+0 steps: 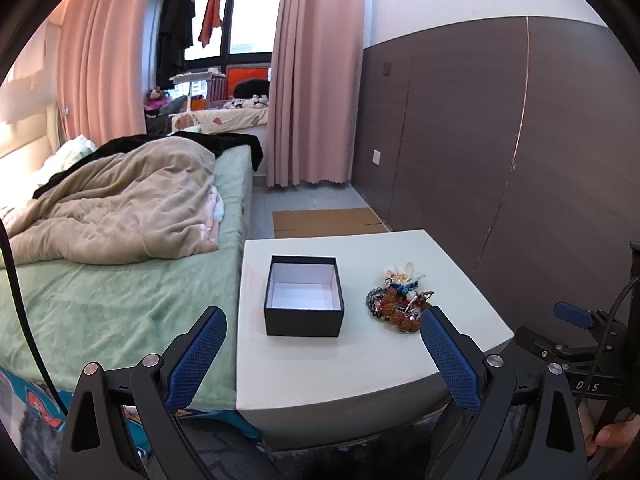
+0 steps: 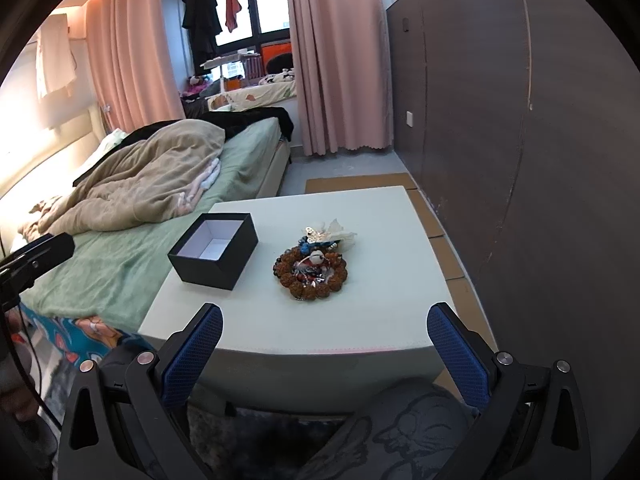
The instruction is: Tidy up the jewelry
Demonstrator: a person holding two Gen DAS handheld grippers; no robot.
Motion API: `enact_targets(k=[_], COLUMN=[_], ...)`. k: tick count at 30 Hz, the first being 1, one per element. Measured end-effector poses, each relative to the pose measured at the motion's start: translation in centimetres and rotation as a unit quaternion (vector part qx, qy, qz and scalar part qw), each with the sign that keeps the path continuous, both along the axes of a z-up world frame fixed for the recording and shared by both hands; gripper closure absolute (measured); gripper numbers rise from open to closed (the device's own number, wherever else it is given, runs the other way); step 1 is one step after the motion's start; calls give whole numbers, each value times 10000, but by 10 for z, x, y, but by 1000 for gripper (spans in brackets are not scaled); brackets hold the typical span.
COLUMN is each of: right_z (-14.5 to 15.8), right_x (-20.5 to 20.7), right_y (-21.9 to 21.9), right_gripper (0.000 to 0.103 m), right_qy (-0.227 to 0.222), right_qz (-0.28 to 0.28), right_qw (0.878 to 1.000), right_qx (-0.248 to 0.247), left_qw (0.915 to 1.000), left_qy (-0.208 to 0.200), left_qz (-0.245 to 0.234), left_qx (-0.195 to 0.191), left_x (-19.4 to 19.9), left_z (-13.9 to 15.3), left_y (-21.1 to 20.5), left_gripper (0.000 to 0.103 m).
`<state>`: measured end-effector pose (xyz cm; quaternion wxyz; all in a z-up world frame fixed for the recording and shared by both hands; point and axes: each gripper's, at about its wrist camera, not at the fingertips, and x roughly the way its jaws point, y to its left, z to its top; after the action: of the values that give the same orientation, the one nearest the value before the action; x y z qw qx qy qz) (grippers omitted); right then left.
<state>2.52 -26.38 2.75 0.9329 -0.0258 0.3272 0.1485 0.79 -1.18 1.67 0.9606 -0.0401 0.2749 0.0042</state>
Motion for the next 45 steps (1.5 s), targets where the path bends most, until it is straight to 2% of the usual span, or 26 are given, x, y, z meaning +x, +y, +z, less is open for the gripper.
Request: enact_targets(k=[5,19,24,26,34,36,45], right_z=[-5,-28,-36,-39,-51,-53,-53], right_x=[11,48,61,66,89,96,125], right_y=[-3,-44,-62,-69,-91,-95,-105], right_gripper=[0,0,1,5,9,14,16], right_qy=[32,376,479,529,773,845,1044], right_qz=[14,-144,-266,-315,-434,-448,-576], right_qw=[10000,9990,9980,9974,9938,9925,9854], right_qx=[-81,172,310,364,668,758,1219], left_qw=[9999,9972,9942,9930,9874,9859,9777], left_qy=[80,393,676,778,1130,1209,1511], left_qz=[-100,-603,-797,-849,-1045,-1102,-1437], left_qx=[-22,-177,-240,-261,-356,-355,-262], left_x=[15,74,102,110,147,157,199], left_z=[-3,-22,-33,-37,-53,-56,-75], left_y=[-7,-40,-54,-58,-76,-81,-107], left_gripper=[5,5,19,24,32,32,37])
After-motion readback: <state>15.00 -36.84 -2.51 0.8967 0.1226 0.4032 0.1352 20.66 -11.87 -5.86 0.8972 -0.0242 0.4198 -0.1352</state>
